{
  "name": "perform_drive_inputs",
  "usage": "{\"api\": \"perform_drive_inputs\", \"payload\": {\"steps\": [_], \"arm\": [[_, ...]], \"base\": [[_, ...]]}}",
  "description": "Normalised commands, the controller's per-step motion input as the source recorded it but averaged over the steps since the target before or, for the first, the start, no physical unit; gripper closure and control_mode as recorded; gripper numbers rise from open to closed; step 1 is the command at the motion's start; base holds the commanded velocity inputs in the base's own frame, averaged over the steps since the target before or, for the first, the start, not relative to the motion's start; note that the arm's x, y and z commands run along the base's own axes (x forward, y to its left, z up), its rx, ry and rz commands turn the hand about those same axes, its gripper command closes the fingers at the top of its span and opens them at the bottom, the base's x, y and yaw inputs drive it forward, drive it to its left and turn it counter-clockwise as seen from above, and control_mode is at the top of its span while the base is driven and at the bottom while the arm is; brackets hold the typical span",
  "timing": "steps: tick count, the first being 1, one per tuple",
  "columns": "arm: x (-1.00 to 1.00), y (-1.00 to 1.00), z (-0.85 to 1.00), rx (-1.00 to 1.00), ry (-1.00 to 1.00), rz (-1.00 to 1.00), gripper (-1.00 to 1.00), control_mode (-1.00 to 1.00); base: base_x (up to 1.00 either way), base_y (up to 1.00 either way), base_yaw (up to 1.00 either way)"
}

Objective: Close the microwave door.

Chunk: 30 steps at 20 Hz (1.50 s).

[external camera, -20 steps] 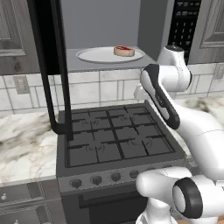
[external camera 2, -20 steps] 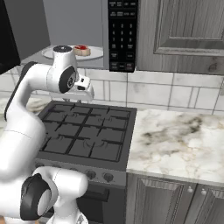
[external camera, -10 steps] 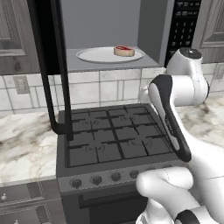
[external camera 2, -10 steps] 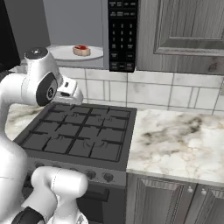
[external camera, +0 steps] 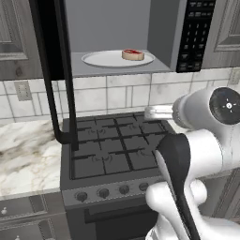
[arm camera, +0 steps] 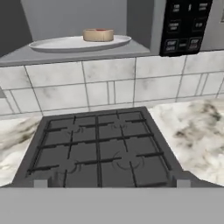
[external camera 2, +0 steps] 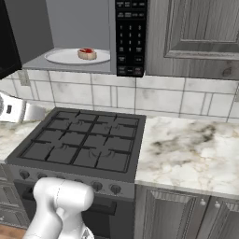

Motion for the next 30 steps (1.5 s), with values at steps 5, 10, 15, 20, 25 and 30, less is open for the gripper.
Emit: {"api": "perform_drive_inputs", "payload": {"steps": [5, 10, 15, 20, 25, 30], "arm": [[-1.0, 0.19, 0.72, -0.02, -0.55, -0.12, -1.0, -1.0], [-1.0, 0.35, 0.7, -0.15, -0.47, -0.11, -1.0, -1.0], [-1.0, 0.42, 0.48, -0.24, -0.39, -0.11, -1.0, -1.0], [-0.95, 0.54, 0.23, -0.25, -0.3, -0.12, -1.0, -1.0], [-0.51, 0.83, -0.14, -0.05, -0.18, -0.27, -1.0, -1.0], [-0.01, 0.99, -0.34, -0.06, -0.05, -0.26, -1.0, -1.0]], "base": [[0.0, 0.0, 0.0], [0.0, 0.0, 0.0], [0.0, 0.0, 0.0], [0.0, 0.0, 0.0], [0.0, 0.0, 0.0], [0.0, 0.0, 0.0]]}}
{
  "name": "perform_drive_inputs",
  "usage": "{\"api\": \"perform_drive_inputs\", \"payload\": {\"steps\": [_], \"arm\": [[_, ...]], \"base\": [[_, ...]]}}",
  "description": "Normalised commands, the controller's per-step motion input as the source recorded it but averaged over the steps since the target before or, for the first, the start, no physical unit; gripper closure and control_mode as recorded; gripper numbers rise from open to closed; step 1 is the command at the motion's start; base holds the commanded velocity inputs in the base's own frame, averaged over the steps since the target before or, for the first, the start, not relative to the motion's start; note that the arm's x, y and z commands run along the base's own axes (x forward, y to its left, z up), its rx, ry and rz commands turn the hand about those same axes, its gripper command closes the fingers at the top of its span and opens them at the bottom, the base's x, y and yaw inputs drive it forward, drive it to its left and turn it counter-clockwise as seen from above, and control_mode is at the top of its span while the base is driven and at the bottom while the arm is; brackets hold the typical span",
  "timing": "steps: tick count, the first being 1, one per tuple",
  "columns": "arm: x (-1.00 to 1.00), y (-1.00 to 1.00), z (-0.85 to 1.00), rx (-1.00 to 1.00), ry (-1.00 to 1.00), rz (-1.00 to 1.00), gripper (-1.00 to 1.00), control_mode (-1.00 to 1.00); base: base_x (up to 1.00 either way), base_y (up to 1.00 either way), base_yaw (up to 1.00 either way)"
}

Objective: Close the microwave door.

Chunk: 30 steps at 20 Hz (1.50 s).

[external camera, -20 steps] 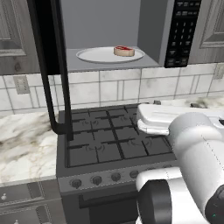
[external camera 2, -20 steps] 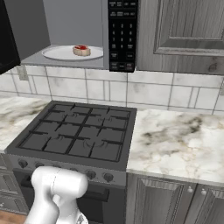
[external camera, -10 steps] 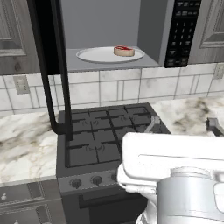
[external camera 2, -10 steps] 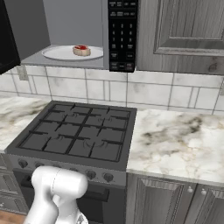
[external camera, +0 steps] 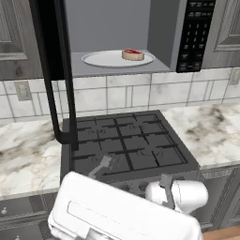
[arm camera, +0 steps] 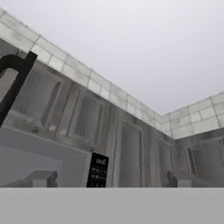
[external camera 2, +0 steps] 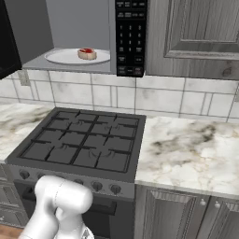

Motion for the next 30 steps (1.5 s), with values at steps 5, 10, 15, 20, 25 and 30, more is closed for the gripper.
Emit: {"api": "perform_drive_inputs", "payload": {"steps": [5, 10, 15, 20, 25, 30], "arm": [[0.45, 0.74, -0.51, -0.04, 0.0, -0.14, -1.0, -1.0], [0.85, 0.73, -0.37, -0.15, 0.0, -0.08, -1.0, -1.0], [0.95, 0.46, -0.41, -0.07, 0.0, -0.05, -1.0, -1.0], [0.86, 0.18, -0.36, -0.01, 0.01, -0.1, -1.0, -1.0], [0.66, 0.82, -0.06, -0.09, 0.0, -0.19, -1.0, -1.0], [0.49, 1.0, 0.0, -0.14, 0.0, -0.16, -1.0, -1.0]], "base": [[0.0, 0.0, 0.0], [0.0, 0.0, 0.0], [0.0, 0.0, 0.0], [0.0, 0.0, 0.0], [0.0, 0.0, 0.0], [0.0, 0.0, 0.0]]}}
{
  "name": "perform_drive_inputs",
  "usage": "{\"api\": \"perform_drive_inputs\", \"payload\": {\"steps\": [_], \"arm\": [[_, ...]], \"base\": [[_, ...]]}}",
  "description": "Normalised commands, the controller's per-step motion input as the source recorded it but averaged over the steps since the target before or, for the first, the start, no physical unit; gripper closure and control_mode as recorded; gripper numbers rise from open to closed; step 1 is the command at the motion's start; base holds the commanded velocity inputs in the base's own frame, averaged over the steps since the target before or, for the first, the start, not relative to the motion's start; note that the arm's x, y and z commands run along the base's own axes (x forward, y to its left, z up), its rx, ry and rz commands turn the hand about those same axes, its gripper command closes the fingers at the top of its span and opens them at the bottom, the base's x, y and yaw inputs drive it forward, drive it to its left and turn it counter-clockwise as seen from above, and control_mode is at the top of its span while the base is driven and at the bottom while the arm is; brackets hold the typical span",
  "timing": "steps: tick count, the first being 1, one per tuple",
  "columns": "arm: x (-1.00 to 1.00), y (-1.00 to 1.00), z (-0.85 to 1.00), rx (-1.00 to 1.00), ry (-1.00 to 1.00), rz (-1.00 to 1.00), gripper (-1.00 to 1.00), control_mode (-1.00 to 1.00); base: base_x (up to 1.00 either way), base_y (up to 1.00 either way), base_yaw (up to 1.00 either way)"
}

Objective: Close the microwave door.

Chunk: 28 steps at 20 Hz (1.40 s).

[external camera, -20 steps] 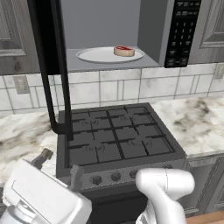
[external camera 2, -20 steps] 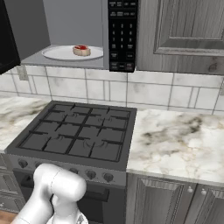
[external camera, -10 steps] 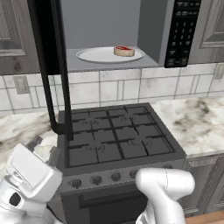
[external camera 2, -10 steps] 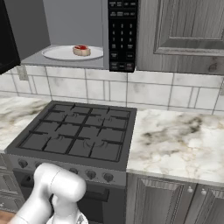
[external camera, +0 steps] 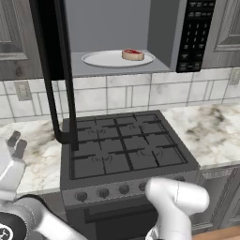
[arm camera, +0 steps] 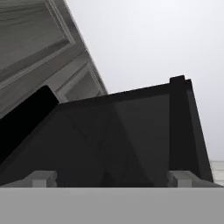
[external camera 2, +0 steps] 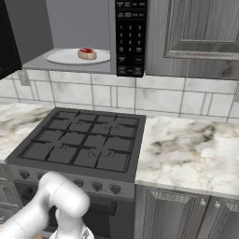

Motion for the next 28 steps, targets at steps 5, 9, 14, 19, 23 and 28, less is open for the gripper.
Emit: {"api": "perform_drive_inputs", "payload": {"steps": [5, 9, 14, 19, 23, 28], "arm": [[0.27, 0.5, 0.0, -0.04, 0.0, -0.18, -1.0, -1.0], [0.29, 0.0, -0.02, 0.04, -0.03, -0.16, -1.0, -1.0], [0.49, 0.0, -0.02, 0.04, 0.0, -0.1, -1.0, -1.0], [0.28, -0.02, 0.0, 0.04, -0.02, -0.08, -1.0, -1.0], [0.3, -0.04, 0.0, 0.05, 0.0, -0.08, -1.0, -1.0], [0.33, -0.15, 0.0, 0.08, 0.0, -0.01, -1.0, -1.0]], "base": [[0.0, 0.0, 0.0], [0.0, 0.0, 0.0], [0.0, 0.0, 0.0], [0.0, 0.0, 0.0], [0.0, 0.0, 0.0], [0.0, 0.0, 0.0]]}}
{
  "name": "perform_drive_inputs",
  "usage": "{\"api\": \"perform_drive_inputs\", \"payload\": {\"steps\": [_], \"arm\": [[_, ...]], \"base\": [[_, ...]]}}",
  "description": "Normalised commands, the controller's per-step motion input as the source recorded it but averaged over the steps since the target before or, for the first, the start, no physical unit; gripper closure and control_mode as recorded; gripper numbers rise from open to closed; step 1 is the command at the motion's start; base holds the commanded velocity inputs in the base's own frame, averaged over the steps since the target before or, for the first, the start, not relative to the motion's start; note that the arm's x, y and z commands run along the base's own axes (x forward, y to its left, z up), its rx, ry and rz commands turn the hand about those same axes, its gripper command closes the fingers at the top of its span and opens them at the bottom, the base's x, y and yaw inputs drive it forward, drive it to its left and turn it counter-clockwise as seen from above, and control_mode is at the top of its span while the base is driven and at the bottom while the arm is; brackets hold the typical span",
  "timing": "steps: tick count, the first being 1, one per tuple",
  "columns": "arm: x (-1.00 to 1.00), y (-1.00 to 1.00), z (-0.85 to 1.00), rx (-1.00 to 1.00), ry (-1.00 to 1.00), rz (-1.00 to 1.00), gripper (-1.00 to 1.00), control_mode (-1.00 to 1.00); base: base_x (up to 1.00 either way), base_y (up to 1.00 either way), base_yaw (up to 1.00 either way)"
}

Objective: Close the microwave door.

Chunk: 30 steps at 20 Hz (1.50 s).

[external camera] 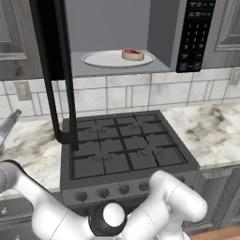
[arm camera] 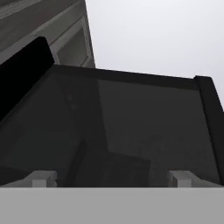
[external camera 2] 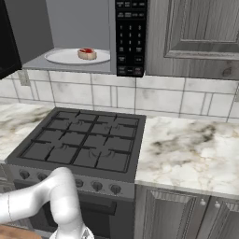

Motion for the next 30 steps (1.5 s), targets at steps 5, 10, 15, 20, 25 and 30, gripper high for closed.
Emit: {"api": "perform_drive_inputs", "payload": {"steps": [5, 10, 15, 20, 25, 30], "arm": [[0.42, -0.41, 0.0, 0.15, 0.0, 0.06, -1.0, -1.0], [0.39, -0.43, 0.0, 0.17, 0.0, 0.1, -1.0, -1.0], [0.26, -0.57, -0.02, 0.17, -0.01, 0.08, -1.0, -1.0], [0.1, -0.59, 0.0, 0.14, -0.05, 0.05, -1.0, -1.0], [0.18, -0.64, 0.0, 0.07, -0.01, 0.02, -1.0, -1.0], [0.22, -0.62, 0.0, 0.01, -0.02, 0.0, -1.0, -1.0]], "base": [[0.0, 0.0, 0.0], [0.0, 0.0, 0.0], [0.0, 0.0, 0.0], [0.0, 0.0, 0.0], [0.0, 0.0, 0.0], [0.0, 0.0, 0.0]]}}
